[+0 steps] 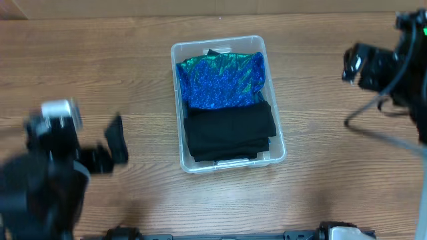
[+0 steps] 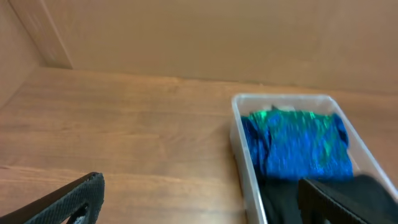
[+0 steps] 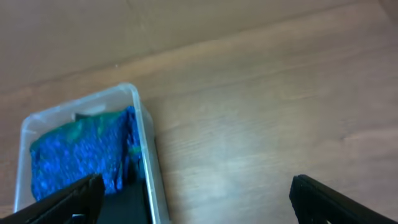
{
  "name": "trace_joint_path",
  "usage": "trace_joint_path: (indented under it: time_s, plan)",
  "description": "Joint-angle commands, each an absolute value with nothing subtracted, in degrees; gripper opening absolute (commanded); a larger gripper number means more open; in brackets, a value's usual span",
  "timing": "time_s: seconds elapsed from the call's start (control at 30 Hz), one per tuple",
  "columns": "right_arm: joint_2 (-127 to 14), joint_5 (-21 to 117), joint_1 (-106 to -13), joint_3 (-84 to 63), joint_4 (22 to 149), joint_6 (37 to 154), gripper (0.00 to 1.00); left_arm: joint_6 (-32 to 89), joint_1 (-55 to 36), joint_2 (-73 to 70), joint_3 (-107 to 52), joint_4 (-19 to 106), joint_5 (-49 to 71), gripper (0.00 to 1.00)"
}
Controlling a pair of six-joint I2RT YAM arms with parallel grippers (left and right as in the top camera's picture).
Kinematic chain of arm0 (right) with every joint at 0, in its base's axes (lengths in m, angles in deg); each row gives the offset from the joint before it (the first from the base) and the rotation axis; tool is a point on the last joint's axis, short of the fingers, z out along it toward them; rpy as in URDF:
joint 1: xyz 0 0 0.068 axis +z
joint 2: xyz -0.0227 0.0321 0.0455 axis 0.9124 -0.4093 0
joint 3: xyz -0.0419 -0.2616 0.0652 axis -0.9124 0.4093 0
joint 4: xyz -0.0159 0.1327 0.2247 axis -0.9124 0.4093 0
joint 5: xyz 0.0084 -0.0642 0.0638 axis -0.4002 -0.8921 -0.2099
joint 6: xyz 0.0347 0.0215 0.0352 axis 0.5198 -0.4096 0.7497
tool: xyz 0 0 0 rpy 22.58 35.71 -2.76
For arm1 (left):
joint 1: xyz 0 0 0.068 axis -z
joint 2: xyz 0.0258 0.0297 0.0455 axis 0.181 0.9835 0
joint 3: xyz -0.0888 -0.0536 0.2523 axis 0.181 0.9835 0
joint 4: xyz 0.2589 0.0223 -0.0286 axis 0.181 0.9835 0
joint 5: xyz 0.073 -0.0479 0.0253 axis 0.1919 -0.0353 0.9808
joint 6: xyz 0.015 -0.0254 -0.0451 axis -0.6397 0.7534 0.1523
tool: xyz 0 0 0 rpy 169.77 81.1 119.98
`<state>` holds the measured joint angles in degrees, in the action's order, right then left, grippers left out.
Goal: Pack container
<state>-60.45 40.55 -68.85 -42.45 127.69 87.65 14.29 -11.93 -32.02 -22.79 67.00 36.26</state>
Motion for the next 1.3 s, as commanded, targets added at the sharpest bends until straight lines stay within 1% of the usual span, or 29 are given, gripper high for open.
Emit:
trace_joint_path:
  time_s: [0.0, 0.17, 0.33, 0.5, 0.7, 1.27]
  plan:
    - [-48.62, 40.07, -69.11, -27.15, 122.91, 88.11, 1.00, 11.88, -11.91, -41.11, -13.94, 66.85, 34.66, 1.00]
    - [-33.98, 40.42, -69.11, -8.27, 117.68, 88.26, 1.00, 12.95, -11.91, -47.03, -7.47, 67.57, 35.29, 1.00]
    - [-26.98, 40.01, -69.11, 0.56, 118.21, 88.26, 1.00, 12.93, -11.91, -46.81, -3.49, 67.64, 35.05, 1.00]
    - [-27.14, 40.01, -69.11, 1.41, 122.71, 88.26, 1.00, 12.93, -11.91, -46.70, -1.18, 72.38, 35.03, 1.00]
    - [-27.18, 40.01, -69.11, 1.44, 123.28, 88.26, 1.00, 12.93, -11.91, -46.70, -0.17, 78.32, 35.05, 1.00]
    - [-27.18, 40.01, -69.11, 1.63, 124.26, 87.93, 1.00, 12.93, -11.91, -46.70, -0.13, 78.26, 35.05, 1.00]
